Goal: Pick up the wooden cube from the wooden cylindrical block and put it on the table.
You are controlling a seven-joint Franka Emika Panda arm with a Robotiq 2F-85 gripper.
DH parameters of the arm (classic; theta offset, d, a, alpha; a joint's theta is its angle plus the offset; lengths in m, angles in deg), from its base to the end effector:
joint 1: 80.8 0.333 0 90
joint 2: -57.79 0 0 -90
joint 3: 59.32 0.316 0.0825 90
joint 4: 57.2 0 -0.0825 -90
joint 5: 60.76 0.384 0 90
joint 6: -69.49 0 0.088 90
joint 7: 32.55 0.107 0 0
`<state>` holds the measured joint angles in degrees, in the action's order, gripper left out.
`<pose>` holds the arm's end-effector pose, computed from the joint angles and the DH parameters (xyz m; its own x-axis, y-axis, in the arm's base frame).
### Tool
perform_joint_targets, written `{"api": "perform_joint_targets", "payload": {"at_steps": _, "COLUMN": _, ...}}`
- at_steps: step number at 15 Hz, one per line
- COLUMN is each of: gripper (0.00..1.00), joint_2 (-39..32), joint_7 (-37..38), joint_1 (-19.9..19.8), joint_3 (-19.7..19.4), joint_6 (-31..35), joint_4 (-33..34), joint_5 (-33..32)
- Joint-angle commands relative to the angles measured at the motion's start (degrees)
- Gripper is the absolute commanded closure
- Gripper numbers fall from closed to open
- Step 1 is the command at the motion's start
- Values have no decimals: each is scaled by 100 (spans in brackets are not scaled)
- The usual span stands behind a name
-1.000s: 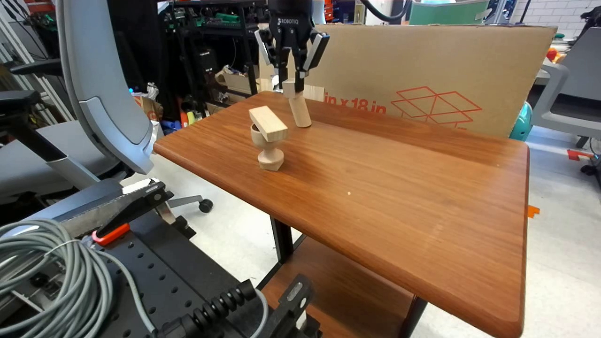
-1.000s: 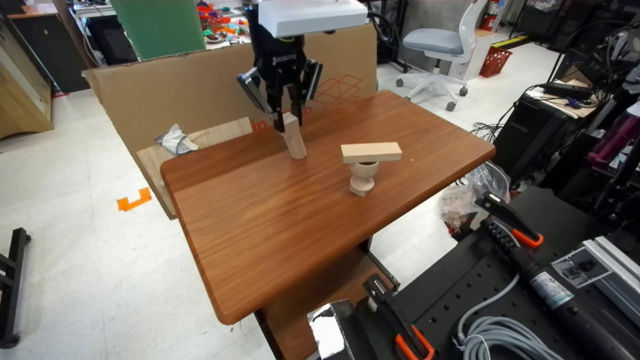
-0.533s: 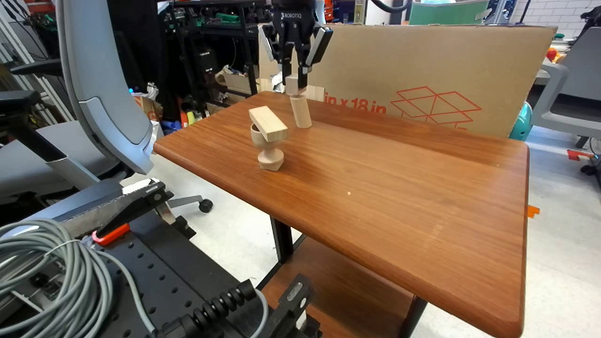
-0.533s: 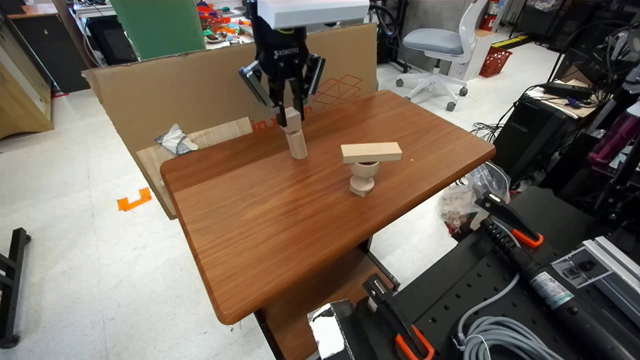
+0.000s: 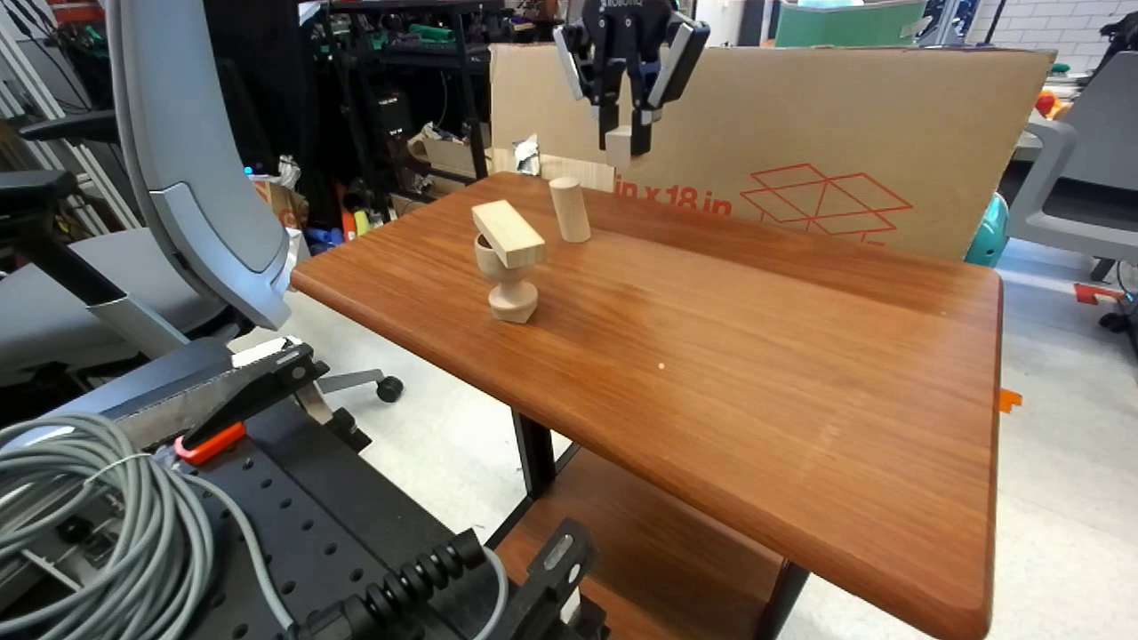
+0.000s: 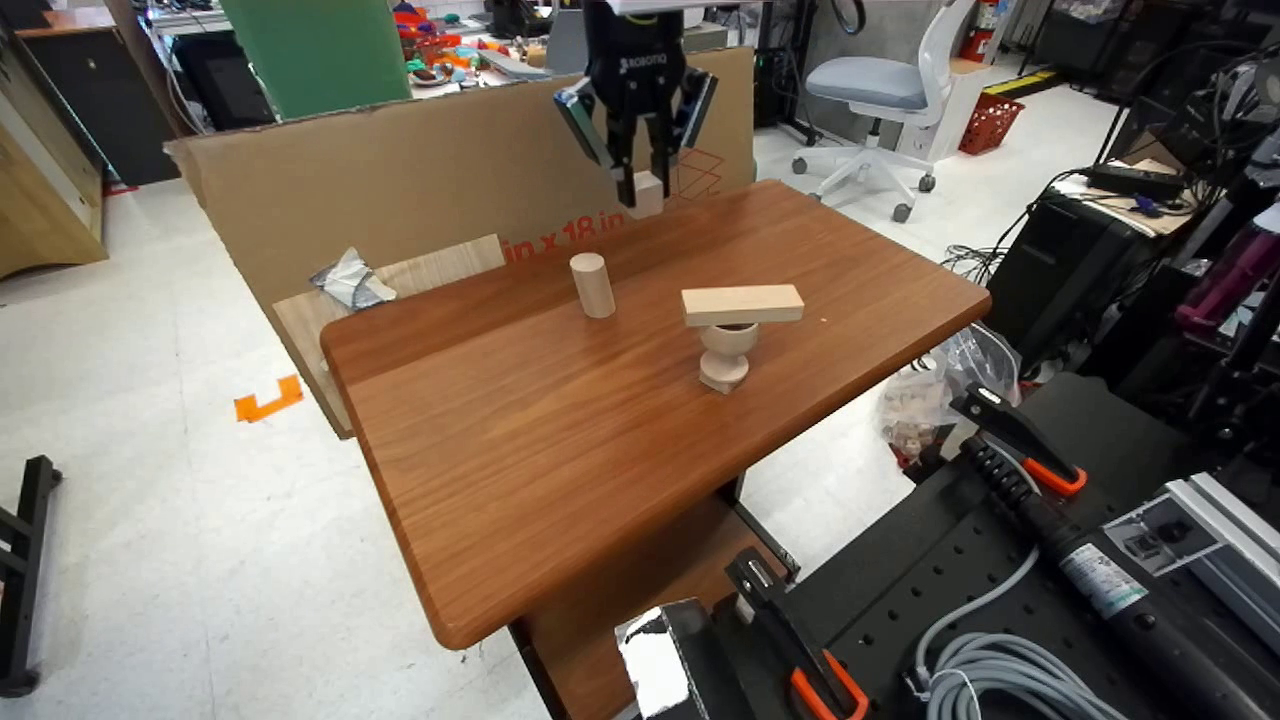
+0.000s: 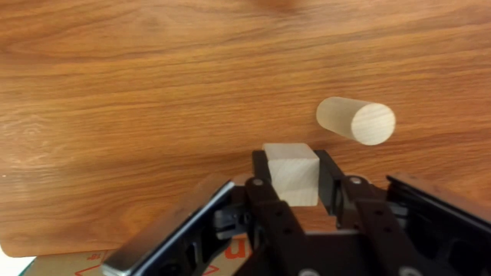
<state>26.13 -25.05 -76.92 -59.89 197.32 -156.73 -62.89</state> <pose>0.6599 0.0376 0.2559 0.9973 -0.0491 -0.0542 -0.0470 -0.9981 0.0406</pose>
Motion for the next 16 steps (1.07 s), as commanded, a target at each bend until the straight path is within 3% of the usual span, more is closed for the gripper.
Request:
{"api": "perform_joint_targets", "payload": {"at_steps": 1, "gripper": 92, "joint_2": -133, "joint_7": -163, "joint_1": -274, "joint_3": -102, "joint_6": -144, "joint_4": 236, "joint_5": 90}}
{"api": "perform_joint_targets", "payload": {"at_steps": 8, "gripper": 92, "joint_2": -1116, "joint_7": -581, "joint_1": -724, "joint_3": -43, "joint_6": -301, "joint_4": 1208, "joint_5": 229}}
{"api": "perform_joint_targets", "payload": {"at_steps": 16, "gripper": 92, "joint_2": -2282, "joint_7": -504, "joint_1": -722, "joint_3": 1, "joint_6": -1217, "joint_4": 2678, "joint_5": 461}}
